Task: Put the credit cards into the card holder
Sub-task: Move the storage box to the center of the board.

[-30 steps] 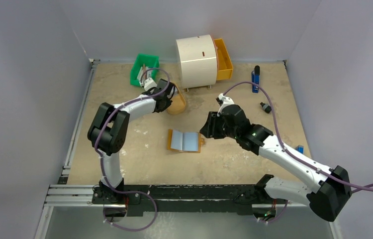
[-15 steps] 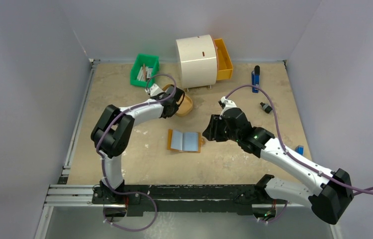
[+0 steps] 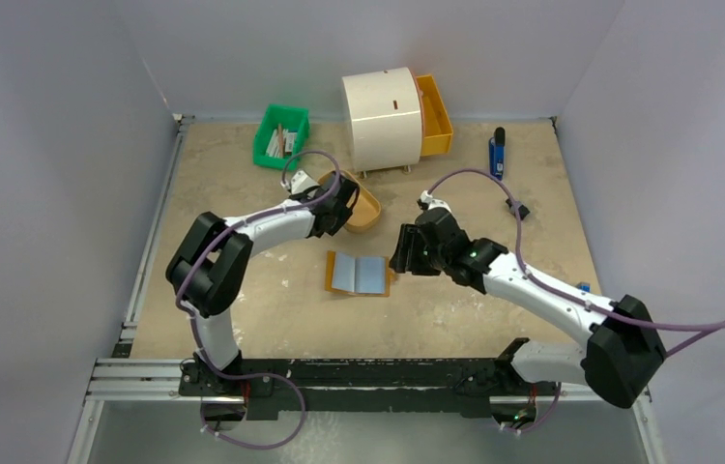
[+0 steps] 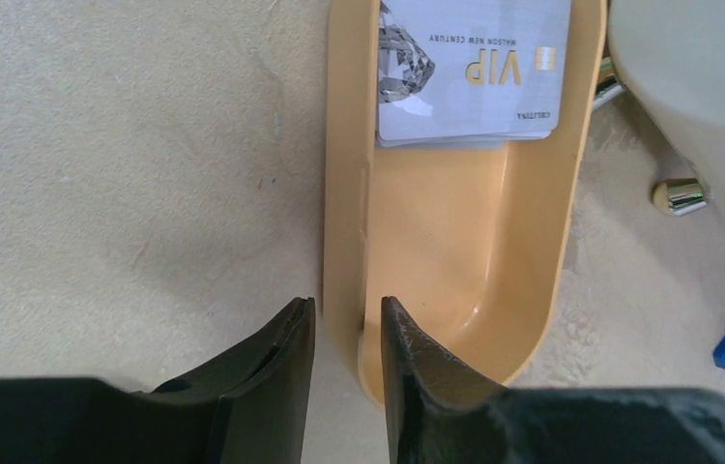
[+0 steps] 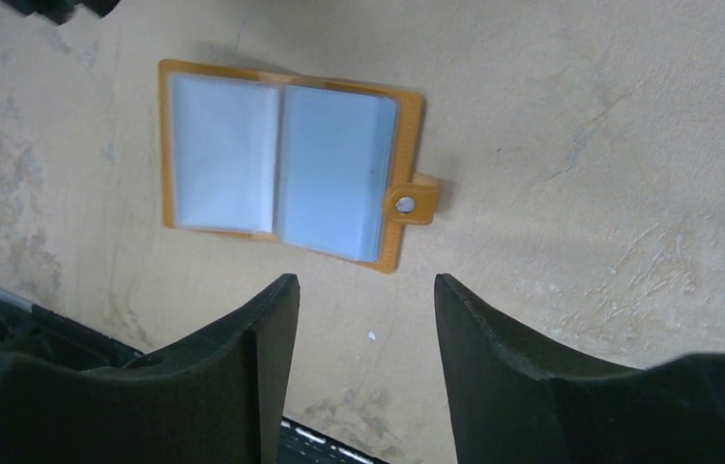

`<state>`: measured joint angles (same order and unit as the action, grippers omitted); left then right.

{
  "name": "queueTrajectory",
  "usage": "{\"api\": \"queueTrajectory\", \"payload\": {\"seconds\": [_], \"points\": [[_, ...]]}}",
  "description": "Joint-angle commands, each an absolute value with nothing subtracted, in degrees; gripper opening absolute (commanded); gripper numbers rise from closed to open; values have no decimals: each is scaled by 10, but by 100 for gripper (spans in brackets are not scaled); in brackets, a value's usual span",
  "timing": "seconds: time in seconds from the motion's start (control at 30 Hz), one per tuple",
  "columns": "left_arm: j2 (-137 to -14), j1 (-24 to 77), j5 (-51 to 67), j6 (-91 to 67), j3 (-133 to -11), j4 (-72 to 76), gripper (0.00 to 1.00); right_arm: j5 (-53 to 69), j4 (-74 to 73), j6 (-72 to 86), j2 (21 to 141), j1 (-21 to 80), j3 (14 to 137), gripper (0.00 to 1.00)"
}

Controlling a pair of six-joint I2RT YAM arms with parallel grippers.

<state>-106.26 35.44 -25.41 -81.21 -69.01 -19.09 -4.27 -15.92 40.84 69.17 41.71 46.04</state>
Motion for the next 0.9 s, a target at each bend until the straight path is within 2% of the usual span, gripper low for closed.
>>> {"api": "queueTrajectory", "payload": {"seconds": [0.0, 0.13, 0.23, 0.3, 0.63, 0.87], "points": [[-1003, 358, -247, -806, -688, -194, 33, -68, -125, 456, 721, 398, 502, 58], [-949, 358, -243, -778, -672, -194, 38, -63, -95, 487, 774, 383, 535, 64], [-892, 358, -246, -763, -641, -194, 41, -79, -96, 522, 819, 381, 574, 76], [-850, 359, -249, -753, -617, -194, 43, -88, -99, 544, 853, 379, 601, 78], [-642, 364, -308, -689, -508, -229, 46, -105, -132, 581, 1032, 356, 742, 76], [-553, 365, -333, -684, -453, -276, 46, -110, -148, 570, 1093, 350, 795, 75]]}}
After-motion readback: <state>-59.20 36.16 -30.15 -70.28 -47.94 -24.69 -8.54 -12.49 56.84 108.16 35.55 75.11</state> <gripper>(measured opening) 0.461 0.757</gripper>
